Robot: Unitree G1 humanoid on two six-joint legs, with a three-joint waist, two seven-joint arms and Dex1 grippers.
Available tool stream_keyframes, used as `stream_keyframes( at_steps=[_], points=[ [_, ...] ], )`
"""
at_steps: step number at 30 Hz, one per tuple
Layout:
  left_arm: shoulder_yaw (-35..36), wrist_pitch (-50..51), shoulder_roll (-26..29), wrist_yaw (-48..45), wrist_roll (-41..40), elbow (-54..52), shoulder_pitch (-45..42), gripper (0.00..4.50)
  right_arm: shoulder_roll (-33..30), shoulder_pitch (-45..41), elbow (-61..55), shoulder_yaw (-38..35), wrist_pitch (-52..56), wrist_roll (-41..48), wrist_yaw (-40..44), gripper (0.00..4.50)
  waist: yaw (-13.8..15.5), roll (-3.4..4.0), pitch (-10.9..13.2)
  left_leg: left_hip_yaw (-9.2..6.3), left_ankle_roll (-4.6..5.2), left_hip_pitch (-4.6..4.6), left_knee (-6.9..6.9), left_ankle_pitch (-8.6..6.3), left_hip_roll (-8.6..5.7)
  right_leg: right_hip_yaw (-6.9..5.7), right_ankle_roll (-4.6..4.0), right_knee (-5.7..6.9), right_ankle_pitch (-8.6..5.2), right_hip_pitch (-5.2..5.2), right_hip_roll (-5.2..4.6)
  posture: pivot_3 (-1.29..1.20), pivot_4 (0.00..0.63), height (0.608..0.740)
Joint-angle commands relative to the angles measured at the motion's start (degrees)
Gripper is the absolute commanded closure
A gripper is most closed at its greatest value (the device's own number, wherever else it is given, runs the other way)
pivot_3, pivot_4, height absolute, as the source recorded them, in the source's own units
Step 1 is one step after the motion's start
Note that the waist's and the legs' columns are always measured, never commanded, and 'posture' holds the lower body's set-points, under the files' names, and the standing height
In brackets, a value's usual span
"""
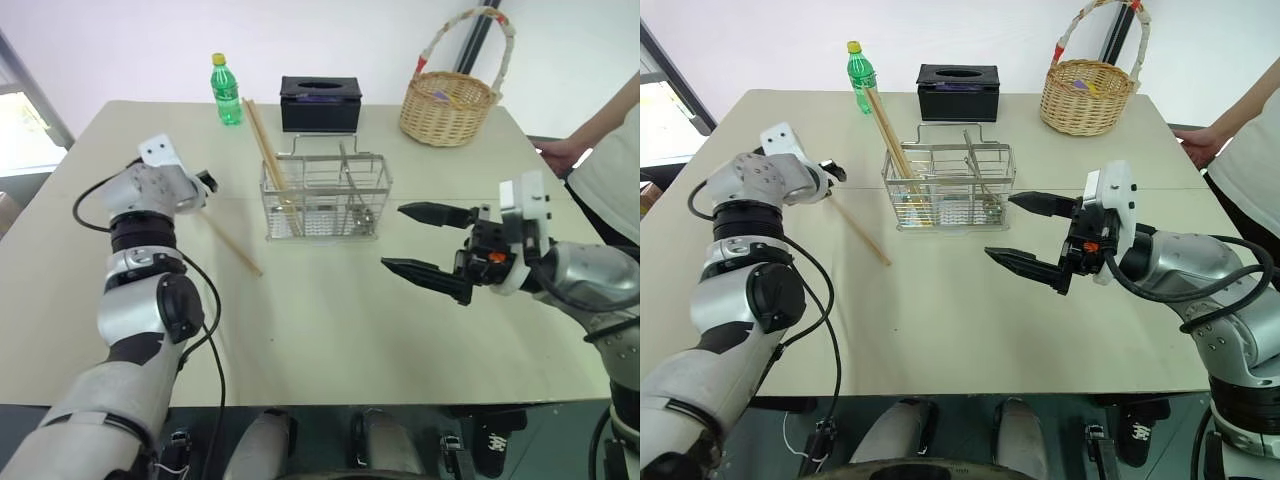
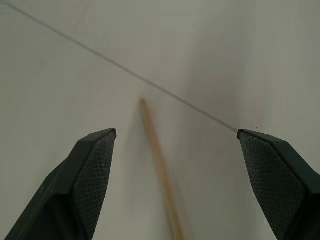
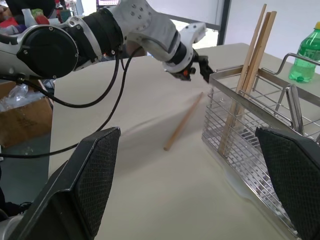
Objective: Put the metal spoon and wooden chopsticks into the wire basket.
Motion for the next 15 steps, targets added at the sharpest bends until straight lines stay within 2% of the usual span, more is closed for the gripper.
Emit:
stream_keyframes(
  at_steps=[1,9,12,15],
  points=[
    [0.76,-4.22,0.06,2.03,0.68,4.1,-2.8,0.4,0.5,1.2,-2.58,-1.2,-0.77,0.69,-0.91,0.0,0.05,0.0,0.0,0.0,0.0,0.0,0.0,0.0,0.0,0.0,0.0,0.0,0.0,0.0,0.0,0.0,0.15,0.661],
    [3.01,-16.98,-0.34,4.27,-0.06,19.29,-5.05,0.4,1.21,4.55,-5.87,-2.61,-0.65,2.1,-4.28,0.0,0.11,0.0,-0.01,0.02,0.0,-0.02,0.03,0.0,-0.03,-0.01,0.01,0.0,0.0,0.01,-0.07,0.0,0.15,0.661],
    [4.3,-19.54,-0.51,5.24,-1.03,22.07,-5.93,1.22,1.08,5.02,-6.26,-2.7,-0.74,2.35,-5.05,0.0,0.12,0.0,-0.02,0.02,0.0,-0.01,0.03,0.0,-0.03,-0.01,0.01,0.02,0.0,0.01,-0.07,0.0,0.15,0.661],
    [4.91,-20.65,-0.57,5.71,-1.35,23.39,-6.84,2.8,1.01,5.24,-6.52,-2.88,-0.72,2.74,-5.68,0.0,0.22,0.0,-0.02,0.02,0.0,-0.01,0.04,0.0,-0.04,-0.02,0.01,0.03,0.0,0.03,-0.08,0.0,0.15,0.661]
  ],
)
